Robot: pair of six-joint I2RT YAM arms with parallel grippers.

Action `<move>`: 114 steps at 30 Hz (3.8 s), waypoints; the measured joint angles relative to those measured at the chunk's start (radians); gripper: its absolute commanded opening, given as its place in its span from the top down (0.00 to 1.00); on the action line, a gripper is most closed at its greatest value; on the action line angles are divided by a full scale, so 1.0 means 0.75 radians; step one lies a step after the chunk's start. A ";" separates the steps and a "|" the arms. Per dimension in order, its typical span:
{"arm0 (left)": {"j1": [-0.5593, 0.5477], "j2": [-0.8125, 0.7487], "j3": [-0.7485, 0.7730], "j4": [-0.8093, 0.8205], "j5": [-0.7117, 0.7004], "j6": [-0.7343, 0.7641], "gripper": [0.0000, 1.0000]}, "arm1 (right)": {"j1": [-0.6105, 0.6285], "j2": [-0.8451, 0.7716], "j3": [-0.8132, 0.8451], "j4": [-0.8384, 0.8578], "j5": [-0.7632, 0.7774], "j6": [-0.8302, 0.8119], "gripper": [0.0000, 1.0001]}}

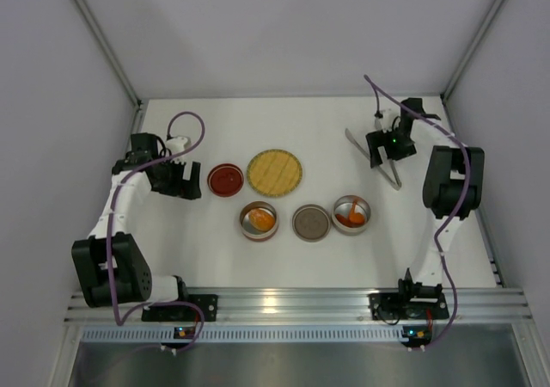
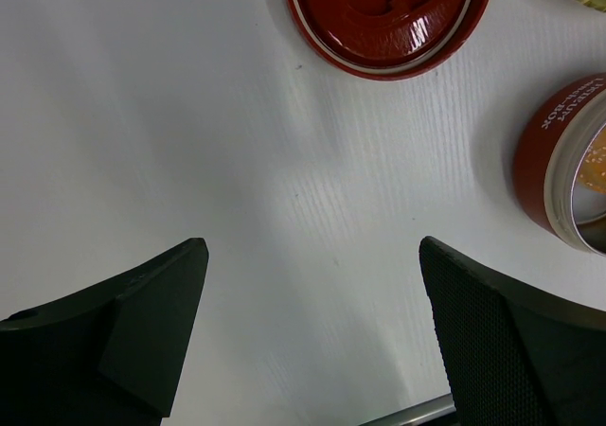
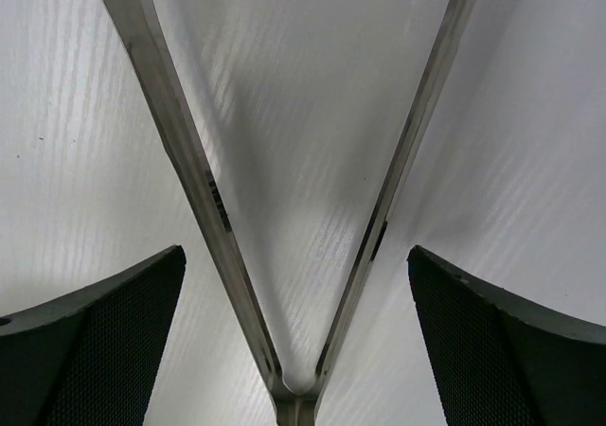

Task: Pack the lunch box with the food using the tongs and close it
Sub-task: Place the clamp at the center of the board, then pick up the box lid from the center of the board.

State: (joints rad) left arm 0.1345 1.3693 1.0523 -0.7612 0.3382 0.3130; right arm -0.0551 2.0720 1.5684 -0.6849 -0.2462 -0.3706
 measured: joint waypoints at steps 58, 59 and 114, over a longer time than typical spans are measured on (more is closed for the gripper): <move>-0.321 0.631 0.212 -0.074 0.281 1.601 0.70 | 0.000 -0.758 0.029 -0.426 -0.641 0.011 0.01; -0.322 0.614 0.188 -0.065 0.278 1.601 0.70 | 0.000 -0.759 0.029 -0.426 -0.642 0.012 0.01; -0.364 -0.271 0.512 -0.114 0.978 0.107 1.00 | 0.748 -0.737 -0.622 1.410 -0.868 1.043 0.21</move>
State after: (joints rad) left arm -0.1383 1.1660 1.4364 -0.8467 1.0718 0.3935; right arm 0.5060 1.5192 1.1019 0.3729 -0.8974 0.4118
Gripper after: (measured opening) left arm 0.023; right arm 0.807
